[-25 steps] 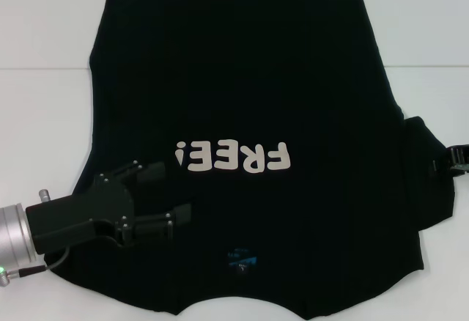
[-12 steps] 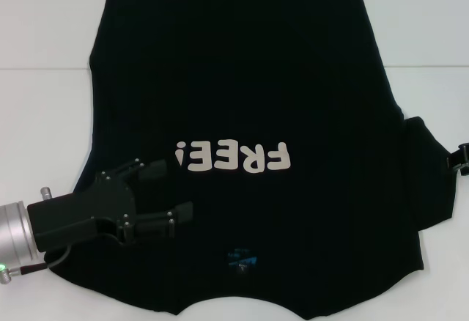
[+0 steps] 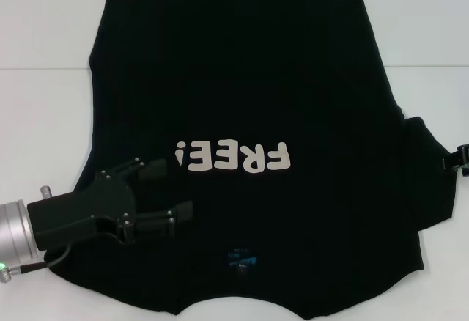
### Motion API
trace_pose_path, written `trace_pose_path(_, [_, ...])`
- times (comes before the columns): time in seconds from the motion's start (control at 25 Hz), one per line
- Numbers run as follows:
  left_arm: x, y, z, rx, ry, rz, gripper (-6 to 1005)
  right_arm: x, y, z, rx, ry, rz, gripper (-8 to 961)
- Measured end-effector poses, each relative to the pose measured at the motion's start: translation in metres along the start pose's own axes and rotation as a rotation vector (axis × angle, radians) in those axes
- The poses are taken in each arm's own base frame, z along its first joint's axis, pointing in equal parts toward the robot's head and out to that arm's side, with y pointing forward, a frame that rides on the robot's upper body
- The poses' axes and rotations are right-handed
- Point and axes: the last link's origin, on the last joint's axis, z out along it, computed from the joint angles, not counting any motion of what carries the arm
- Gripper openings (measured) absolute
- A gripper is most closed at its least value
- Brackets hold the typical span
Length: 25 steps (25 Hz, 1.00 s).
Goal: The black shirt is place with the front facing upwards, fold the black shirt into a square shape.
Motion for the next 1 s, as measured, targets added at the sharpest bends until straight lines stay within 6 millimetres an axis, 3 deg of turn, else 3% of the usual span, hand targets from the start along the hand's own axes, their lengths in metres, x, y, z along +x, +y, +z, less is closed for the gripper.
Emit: trace_pose_path(1.0, [-0.0001,0.0013,0.0006,-0.006,0.004,-0.003,950,0.0010,-0.0022,0.0034,0.018,0.000,-0.007,517])
